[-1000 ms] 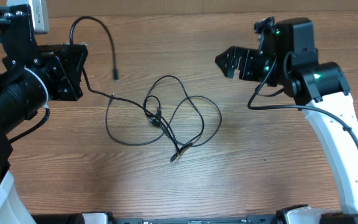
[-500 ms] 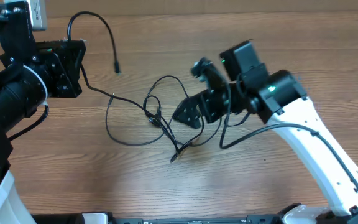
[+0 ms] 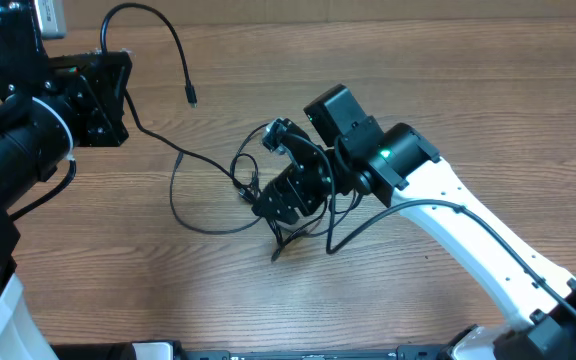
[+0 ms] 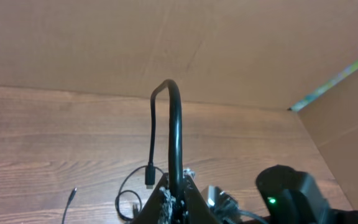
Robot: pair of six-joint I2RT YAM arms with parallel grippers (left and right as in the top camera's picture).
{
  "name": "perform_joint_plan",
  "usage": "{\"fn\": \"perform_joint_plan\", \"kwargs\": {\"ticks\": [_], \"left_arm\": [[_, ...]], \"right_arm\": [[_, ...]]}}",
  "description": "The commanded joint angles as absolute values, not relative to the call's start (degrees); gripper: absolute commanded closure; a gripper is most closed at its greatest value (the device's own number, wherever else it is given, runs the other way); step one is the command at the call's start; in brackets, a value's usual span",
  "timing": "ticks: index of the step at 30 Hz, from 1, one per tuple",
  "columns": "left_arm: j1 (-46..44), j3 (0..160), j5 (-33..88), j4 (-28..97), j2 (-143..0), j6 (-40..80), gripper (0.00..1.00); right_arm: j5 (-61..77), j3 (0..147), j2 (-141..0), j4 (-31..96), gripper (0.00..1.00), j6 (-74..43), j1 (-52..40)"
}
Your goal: Untangle cables
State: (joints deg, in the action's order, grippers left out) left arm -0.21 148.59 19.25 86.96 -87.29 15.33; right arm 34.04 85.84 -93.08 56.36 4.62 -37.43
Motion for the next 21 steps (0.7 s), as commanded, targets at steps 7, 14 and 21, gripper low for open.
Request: {"fn": "perform_joint_plan", "kwargs": {"ticks": [7, 14, 21], "left_arm": [[0.40, 148.83, 19.31, 84.53, -88.03, 18.48, 0.96], [0.64, 148.83, 14.96, 84.40, -88.23, 18.50, 0.96], [4.32, 148.83, 15.03, 86.02, -88.23, 18.92, 0.96]], "right_arm": [[38.94, 85.54, -100.71, 50.48, 0.64, 4.93, -39.42], [31.00, 85.93, -101.67, 48.49, 0.96, 4.32, -38.30], [24.12, 94.70, -96.68, 46.35, 0.96, -2.59, -27.51]]}}
